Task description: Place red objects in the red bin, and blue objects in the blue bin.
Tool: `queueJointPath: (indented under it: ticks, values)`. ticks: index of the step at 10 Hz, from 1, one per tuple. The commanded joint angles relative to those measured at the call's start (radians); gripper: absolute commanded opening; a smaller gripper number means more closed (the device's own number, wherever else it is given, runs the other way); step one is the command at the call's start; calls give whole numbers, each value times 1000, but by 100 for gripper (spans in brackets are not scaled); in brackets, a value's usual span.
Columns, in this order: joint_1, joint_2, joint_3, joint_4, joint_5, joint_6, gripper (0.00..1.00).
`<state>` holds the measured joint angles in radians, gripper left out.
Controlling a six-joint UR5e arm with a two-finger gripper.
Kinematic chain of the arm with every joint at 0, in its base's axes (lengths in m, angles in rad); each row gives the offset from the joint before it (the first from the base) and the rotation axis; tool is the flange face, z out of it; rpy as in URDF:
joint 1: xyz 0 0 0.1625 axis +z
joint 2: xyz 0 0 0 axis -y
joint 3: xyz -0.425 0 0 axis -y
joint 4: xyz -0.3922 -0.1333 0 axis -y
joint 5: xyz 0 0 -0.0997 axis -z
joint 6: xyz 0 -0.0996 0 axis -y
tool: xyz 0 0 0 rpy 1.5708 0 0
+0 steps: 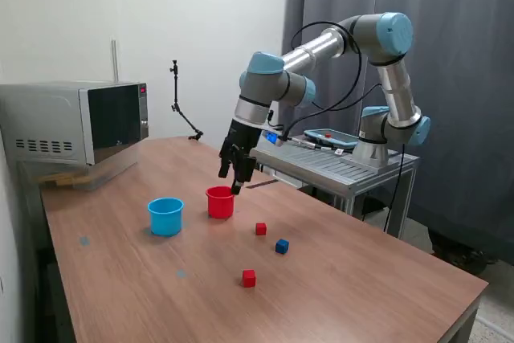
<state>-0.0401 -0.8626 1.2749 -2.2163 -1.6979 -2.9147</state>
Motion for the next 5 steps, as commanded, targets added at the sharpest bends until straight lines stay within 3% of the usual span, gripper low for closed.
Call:
queueJointPath:
  ticks: [1, 3, 5]
  values:
    - [57, -39, 76, 6, 20, 28, 100]
    - [91, -50, 138, 6, 50, 69, 100]
    - [114, -56, 191, 6, 55, 94, 100]
